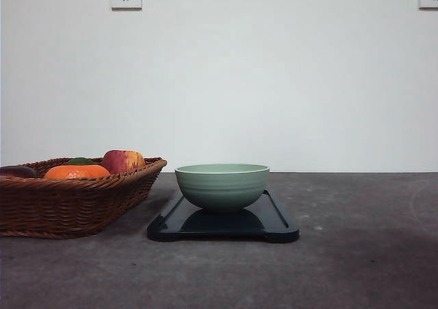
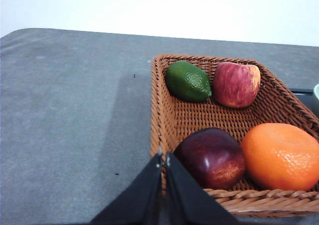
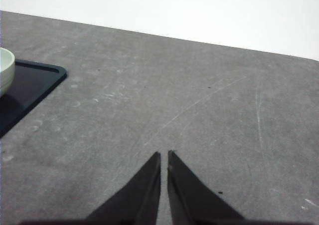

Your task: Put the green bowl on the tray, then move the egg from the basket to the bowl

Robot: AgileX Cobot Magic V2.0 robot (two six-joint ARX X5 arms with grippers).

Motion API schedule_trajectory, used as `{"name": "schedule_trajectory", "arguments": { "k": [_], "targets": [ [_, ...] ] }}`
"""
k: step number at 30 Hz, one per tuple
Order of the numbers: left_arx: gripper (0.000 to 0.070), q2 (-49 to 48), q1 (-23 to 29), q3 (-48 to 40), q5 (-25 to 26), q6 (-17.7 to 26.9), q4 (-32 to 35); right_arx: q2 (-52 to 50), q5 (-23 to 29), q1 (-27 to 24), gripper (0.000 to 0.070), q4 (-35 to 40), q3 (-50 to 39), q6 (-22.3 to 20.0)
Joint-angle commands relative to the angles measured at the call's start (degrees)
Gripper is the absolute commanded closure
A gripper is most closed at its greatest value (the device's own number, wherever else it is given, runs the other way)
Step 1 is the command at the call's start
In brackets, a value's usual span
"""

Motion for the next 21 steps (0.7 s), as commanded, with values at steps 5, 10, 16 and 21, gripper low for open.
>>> {"name": "schedule_trajectory", "arguments": {
  "k": [5, 10, 16, 21],
  "targets": [
    [0.0700, -0.11, 0.11, -1.07, -0.11, -0.15, -0.35, -0.04, 0.20, -0.02, 0.0683, 0.55, -0.22, 0.20],
    [0.0700, -0.11, 0.11, -1.07, -0.11, -0.15, -0.33, -0.04, 0.20, -0.02, 0.0683, 0.55, -0.22, 0.20],
    [0.0700, -0.11, 0.11, -1.07, -0.11, -0.15, -0.35, -0.04, 0.20, -0.02, 0.0683, 0.55, -0.22, 0.20],
    [0.0700, -0.11, 0.11, -1.07, -0.11, -0.15, -0.33, -0.04, 0.20, -0.02, 0.0683, 0.55, -0.22, 0.20]
  ]
}}
